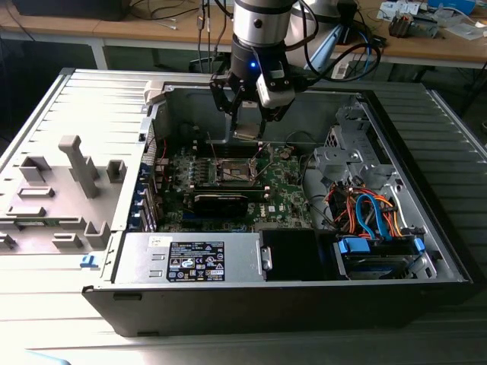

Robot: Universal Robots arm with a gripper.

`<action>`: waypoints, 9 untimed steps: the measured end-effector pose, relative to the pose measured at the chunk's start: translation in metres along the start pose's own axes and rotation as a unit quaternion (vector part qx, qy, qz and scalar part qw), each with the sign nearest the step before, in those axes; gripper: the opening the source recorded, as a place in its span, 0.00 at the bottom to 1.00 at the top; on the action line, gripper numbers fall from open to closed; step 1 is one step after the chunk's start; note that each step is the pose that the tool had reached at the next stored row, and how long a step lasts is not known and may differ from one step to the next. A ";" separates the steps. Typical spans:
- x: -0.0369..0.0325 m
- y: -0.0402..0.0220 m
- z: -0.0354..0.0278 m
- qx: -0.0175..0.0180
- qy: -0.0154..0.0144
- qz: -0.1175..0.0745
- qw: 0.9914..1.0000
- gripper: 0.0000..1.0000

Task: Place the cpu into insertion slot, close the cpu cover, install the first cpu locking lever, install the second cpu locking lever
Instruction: 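Place the cpu into insertion slot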

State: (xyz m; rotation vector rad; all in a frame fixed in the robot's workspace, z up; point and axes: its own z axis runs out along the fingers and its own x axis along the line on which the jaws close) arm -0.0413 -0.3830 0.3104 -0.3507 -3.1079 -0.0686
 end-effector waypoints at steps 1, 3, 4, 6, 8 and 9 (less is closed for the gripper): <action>0.0000 0.0000 0.0000 0.000 0.000 0.000 1.000 0.55; 0.0000 0.0000 0.0001 0.000 0.000 0.002 1.000 0.55; 0.0000 0.0000 0.0001 0.000 0.000 0.002 1.000 0.55; 0.0000 0.0000 0.0001 0.000 0.000 0.003 1.000 0.55; 0.0000 0.0000 0.0001 0.000 0.000 0.004 1.000 0.55; 0.0000 0.0000 0.0001 0.000 0.000 0.005 1.000 0.55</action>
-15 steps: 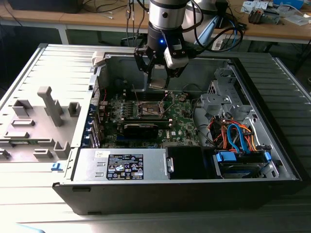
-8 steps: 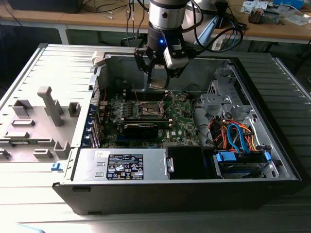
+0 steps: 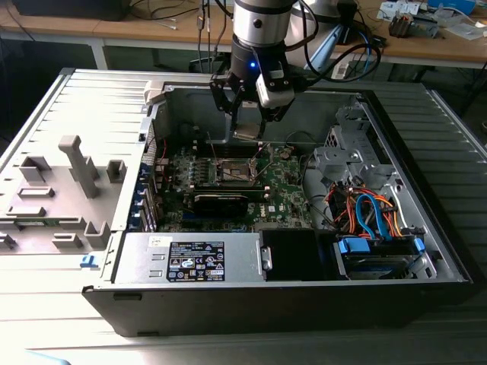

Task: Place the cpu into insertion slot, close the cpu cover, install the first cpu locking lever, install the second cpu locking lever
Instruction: 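Place the cpu into insertion slot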

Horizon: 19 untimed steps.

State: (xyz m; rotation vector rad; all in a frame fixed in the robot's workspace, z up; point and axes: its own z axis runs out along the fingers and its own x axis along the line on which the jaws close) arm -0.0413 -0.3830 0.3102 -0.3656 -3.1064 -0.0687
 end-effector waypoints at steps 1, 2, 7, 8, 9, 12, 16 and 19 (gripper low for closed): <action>0.0000 0.0000 0.0000 0.000 0.000 0.000 1.000 0.55; 0.0000 0.0000 0.0000 0.000 0.000 0.001 1.000 0.55; 0.0000 0.0000 0.0001 0.000 0.000 0.003 1.000 0.55; 0.0000 0.0000 0.0001 0.000 0.000 0.004 1.000 0.55; 0.0000 0.0000 0.0001 0.000 0.000 0.004 1.000 0.55; 0.0000 0.0000 0.0001 0.000 0.000 0.005 1.000 0.55; 0.0000 0.0000 0.0002 0.000 0.000 0.007 1.000 0.55; 0.0000 0.0000 0.0002 0.000 0.000 0.008 1.000 0.55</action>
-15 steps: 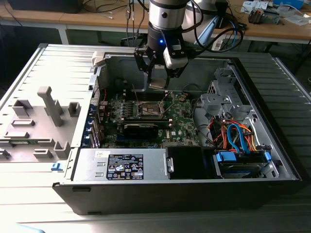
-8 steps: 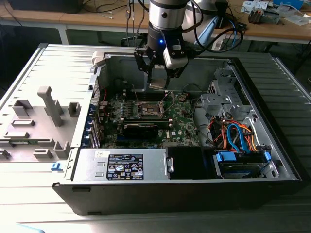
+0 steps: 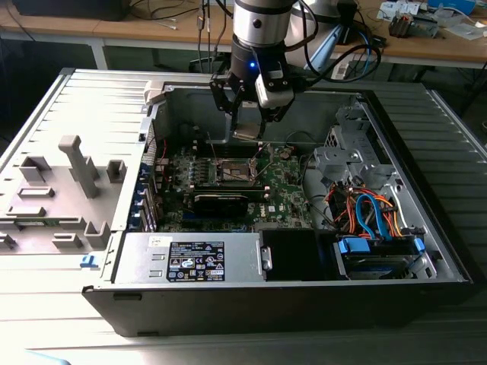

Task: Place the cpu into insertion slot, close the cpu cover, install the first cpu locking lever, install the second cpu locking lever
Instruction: 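Place the cpu into insertion slot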

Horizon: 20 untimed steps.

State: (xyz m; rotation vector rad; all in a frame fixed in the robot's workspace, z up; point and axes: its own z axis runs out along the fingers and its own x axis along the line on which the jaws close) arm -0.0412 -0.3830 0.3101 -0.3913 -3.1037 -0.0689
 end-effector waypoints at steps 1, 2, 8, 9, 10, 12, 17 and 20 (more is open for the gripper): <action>0.0000 0.0000 0.0000 0.000 0.000 0.000 1.000 0.55; 0.0000 0.0000 0.0000 0.000 0.000 0.001 1.000 0.55; 0.0000 0.0000 0.0000 0.000 0.000 0.004 1.000 0.55; 0.0000 0.0000 0.0001 0.000 0.000 0.004 1.000 0.55; 0.0000 0.0000 0.0001 0.000 0.000 0.005 1.000 0.55; 0.0000 0.0000 0.0001 0.000 0.000 0.006 1.000 0.55; 0.0000 0.0000 0.0001 0.000 0.000 0.009 1.000 0.55; 0.0000 0.0000 0.0001 0.000 0.000 0.011 1.000 0.55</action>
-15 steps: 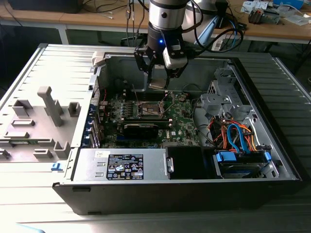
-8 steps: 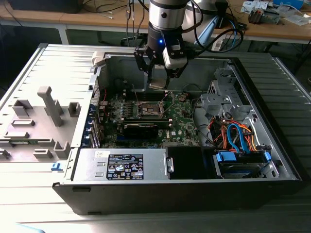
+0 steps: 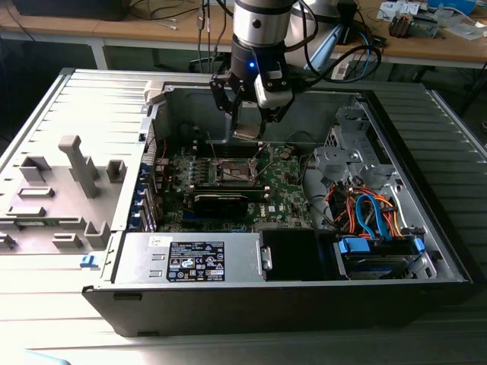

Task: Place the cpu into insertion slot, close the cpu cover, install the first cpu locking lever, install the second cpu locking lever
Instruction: 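Place the cpu into insertion slot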

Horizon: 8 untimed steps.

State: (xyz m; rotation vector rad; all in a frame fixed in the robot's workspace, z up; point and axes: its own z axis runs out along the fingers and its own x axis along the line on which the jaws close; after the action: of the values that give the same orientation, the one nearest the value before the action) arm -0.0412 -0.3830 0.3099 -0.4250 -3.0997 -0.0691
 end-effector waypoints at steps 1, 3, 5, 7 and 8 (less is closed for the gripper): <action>0.0000 0.0000 0.0000 0.000 0.000 0.000 1.000 0.55; 0.0000 0.0000 0.0000 0.000 0.000 0.001 1.000 0.55; 0.0000 0.0000 0.0001 0.000 0.000 0.002 1.000 0.55; 0.0000 0.0000 0.0001 0.000 0.000 0.003 1.000 0.55; 0.0000 0.0000 0.0001 0.000 0.000 0.004 1.000 0.55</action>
State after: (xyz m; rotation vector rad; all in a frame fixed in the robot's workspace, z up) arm -0.0413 -0.3830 0.3098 -0.4365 -3.0983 -0.0693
